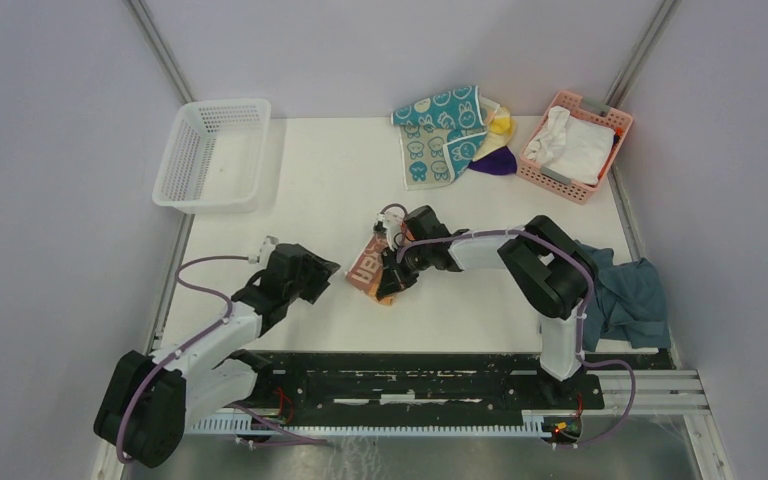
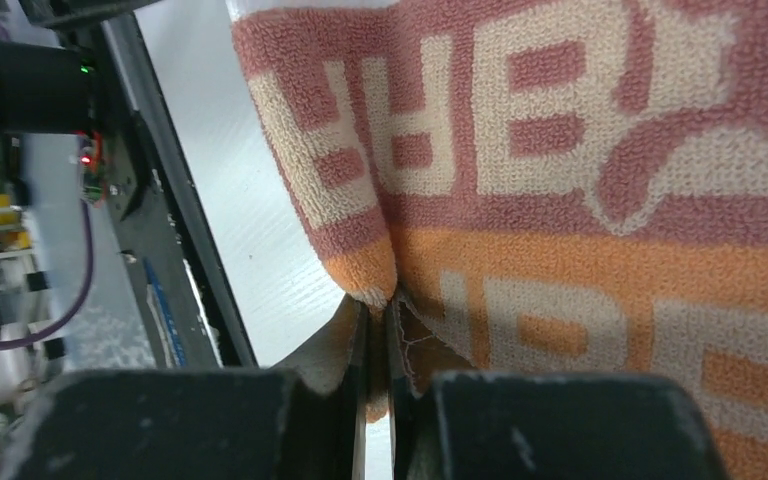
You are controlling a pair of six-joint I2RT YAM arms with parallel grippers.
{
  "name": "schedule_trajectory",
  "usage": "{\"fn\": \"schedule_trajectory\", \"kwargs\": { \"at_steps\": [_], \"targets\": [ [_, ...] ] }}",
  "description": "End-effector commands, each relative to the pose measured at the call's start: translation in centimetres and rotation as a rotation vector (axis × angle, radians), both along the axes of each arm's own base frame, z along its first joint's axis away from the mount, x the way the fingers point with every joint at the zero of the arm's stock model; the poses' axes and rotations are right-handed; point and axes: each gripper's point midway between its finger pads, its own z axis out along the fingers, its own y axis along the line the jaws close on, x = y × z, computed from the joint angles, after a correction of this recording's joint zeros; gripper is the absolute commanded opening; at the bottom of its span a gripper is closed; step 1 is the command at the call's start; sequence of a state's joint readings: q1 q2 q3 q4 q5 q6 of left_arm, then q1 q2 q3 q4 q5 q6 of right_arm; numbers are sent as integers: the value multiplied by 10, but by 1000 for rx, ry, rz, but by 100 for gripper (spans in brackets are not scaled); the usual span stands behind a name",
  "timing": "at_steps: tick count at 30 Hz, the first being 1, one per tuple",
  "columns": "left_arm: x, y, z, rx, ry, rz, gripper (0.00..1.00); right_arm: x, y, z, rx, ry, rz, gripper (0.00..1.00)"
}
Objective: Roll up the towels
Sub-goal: Roll the towel at the center of the board.
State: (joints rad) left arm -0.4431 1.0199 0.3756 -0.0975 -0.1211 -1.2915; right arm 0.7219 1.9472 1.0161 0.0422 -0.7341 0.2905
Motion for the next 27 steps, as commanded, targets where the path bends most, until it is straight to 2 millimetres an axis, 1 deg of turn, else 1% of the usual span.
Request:
{"fn": "schedule_trajectory", "kwargs": {
  "at_steps": [1,2,6,11,12,17,24,27],
  "targets": [
    [-5,1,8,9,-102,-75,60,0,9,5,81,119,-7,1],
    [-8,0,12,-8,-128,-82,62,2,7,2,74,141,-18,1],
    [-18,-5,10,-63,-158,-115,62,7,5,-9,54,215,-48,1],
    [-22,-16,4,-122,-160,-151,58,9,3,-17,18,257,-56,1],
    [-20,-20,6,-140,-173,-163,58,9,3,-18,10,263,-54,1],
    [-14,-33,3,-164,-151,-205,59,9,2,-21,-11,284,-50,1],
    [-1,-35,-8,-169,-127,-171,58,8,2,-23,-23,296,-49,2],
    [3,-40,-6,-179,-130,-185,58,8,1,-24,-31,296,-47,2]
  ]
}}
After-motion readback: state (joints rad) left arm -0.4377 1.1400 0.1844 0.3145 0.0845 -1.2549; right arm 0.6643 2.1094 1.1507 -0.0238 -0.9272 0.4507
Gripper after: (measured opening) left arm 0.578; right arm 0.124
